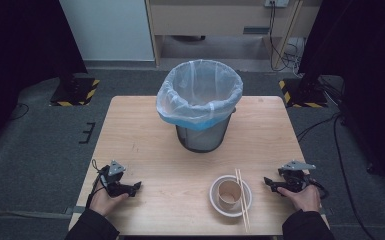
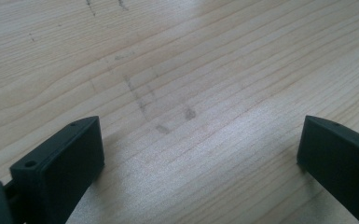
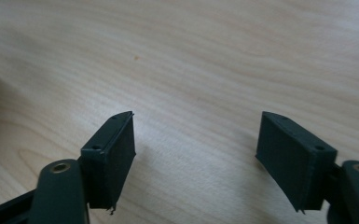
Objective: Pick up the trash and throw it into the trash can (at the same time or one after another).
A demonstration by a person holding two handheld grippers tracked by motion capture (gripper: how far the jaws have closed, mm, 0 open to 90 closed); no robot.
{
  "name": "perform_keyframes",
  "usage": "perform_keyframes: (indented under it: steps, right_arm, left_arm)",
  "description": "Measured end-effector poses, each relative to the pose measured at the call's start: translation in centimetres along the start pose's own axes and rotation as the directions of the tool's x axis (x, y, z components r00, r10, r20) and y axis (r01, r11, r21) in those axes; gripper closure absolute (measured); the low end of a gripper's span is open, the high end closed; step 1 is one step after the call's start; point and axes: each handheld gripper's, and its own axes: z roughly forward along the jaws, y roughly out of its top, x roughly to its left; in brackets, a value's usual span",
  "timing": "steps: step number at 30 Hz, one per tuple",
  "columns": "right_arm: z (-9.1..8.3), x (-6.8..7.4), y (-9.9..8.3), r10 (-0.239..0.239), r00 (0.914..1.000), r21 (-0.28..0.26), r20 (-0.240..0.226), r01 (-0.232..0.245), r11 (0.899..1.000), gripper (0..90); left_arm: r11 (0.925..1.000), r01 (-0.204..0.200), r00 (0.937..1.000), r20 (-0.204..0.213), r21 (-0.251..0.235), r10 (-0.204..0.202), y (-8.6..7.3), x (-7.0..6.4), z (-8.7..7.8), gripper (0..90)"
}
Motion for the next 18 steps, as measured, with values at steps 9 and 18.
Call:
perform_keyframes:
  steps: [9, 18]
  right_arm:
    - [-2.4, -0.2, 0.9, 0.131, 0.9913, -0.149, 0.014, -0.128, 0.981, 31.0]
    - [-4.3, 0.4, 2.5, 0.132, 0.9913, -0.226, -0.005, -0.129, 0.966, 30.9]
  left_arm:
    - [0.9998, -0.014, 0.9999, 0.01, -0.013, 0.014, -0.2, -0.3, 0.0, 0.0]
    - [0.9999, -0.009, 1.0, 0.004, -0.013, 0.009, -0.1, -0.4, 0.1, 0.0]
